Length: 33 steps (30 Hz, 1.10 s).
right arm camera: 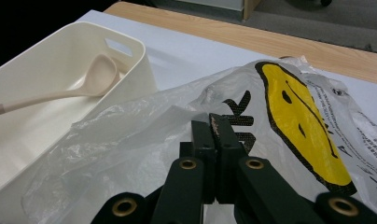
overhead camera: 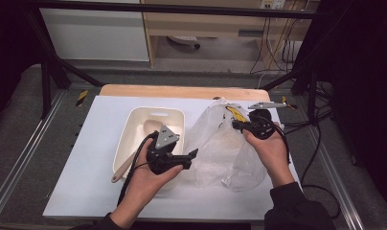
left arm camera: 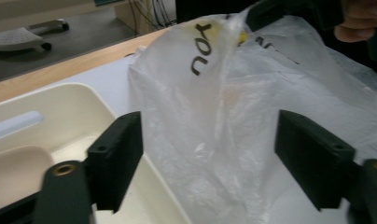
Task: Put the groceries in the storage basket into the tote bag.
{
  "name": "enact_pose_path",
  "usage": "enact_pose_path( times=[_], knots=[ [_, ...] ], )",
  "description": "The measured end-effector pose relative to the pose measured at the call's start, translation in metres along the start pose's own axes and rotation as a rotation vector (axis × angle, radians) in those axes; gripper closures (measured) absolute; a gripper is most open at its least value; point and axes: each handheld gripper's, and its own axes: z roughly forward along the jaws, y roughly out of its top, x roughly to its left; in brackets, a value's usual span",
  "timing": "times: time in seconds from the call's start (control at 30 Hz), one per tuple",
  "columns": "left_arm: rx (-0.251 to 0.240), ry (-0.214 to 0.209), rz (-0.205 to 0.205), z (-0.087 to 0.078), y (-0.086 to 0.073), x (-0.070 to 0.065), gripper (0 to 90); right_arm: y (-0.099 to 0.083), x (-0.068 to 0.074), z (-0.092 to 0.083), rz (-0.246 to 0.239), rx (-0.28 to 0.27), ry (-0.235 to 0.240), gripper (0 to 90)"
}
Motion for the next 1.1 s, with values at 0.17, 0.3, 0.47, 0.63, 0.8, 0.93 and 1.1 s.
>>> enact_pose_path(
  times=[0.17,0.3,0.47,0.63,0.8,0.93,1.1],
  knots=[
    [-0.008,0.004,-0.019,-0.007,0.001,0.015,11.0,-0.001,0.001,0.003,-0.005,0.006,0.011,90.0],
    [-0.008,0.023,-0.018,-0.013,0.002,0.028,8.6,-0.003,0.001,0.006,-0.01,0.012,0.017,90.0],
    [-0.013,0.063,-0.024,-0.021,-0.001,0.045,7.7,-0.005,0.002,0.009,-0.016,0.019,0.022,90.0],
    [-0.047,0.104,-0.037,-0.029,-0.005,0.062,8.0,-0.007,0.001,0.01,-0.021,0.021,0.028,90.0],
    [-0.044,0.124,-0.056,-0.037,-0.01,0.075,8.0,-0.009,0.001,0.01,-0.023,0.022,0.032,90.0],
    [-0.037,0.135,-0.062,-0.042,-0.014,0.082,7.1,-0.01,0.001,0.01,-0.024,0.023,0.034,90.0],
    [-0.03,0.139,-0.081,-0.048,-0.019,0.09,7.0,-0.011,0.001,0.011,-0.026,0.027,0.033,90.0]
  ],
)
